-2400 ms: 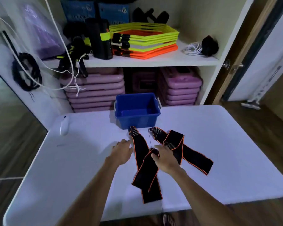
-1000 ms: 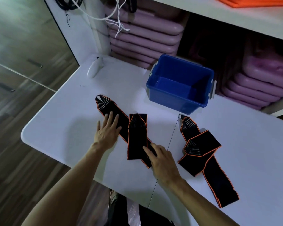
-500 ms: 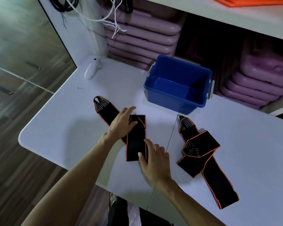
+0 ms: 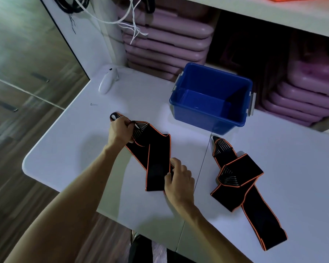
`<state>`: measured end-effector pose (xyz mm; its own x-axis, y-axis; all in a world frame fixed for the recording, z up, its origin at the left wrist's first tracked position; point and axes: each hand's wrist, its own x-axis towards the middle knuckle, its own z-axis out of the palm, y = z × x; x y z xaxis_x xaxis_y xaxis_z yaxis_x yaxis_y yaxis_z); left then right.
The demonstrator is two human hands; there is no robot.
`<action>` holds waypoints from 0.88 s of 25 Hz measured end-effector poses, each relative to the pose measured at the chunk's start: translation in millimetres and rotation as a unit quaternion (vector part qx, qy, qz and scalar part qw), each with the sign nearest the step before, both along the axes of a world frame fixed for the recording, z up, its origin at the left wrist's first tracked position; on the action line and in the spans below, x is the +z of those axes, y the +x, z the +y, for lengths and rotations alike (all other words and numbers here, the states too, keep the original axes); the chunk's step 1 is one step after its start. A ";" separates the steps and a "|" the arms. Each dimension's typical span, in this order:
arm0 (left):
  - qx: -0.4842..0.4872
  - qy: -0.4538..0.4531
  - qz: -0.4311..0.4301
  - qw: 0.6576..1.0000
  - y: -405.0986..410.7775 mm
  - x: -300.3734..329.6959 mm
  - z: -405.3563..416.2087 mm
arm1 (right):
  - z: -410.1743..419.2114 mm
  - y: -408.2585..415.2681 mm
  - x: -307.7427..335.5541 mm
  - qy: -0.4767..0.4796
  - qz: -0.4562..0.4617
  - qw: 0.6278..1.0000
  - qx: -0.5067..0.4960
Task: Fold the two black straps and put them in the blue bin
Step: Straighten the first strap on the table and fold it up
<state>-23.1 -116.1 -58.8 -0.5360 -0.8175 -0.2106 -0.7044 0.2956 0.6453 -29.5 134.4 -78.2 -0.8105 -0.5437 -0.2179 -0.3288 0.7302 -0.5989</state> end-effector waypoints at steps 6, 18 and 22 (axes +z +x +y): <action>-0.027 -0.006 -0.022 0.999 6.6 -2.1 5.7 | -38.5 19.6 -2.4 0.155 0.091 0.983 0.041; -0.001 -0.126 -0.087 0.988 21.8 -11.6 -74.0 | 14.5 5.5 -10.7 0.115 0.138 0.963 0.201; -0.081 -0.128 -0.021 0.988 25.5 -17.0 -75.9 | 20.4 6.1 -21.6 0.126 0.130 0.959 0.219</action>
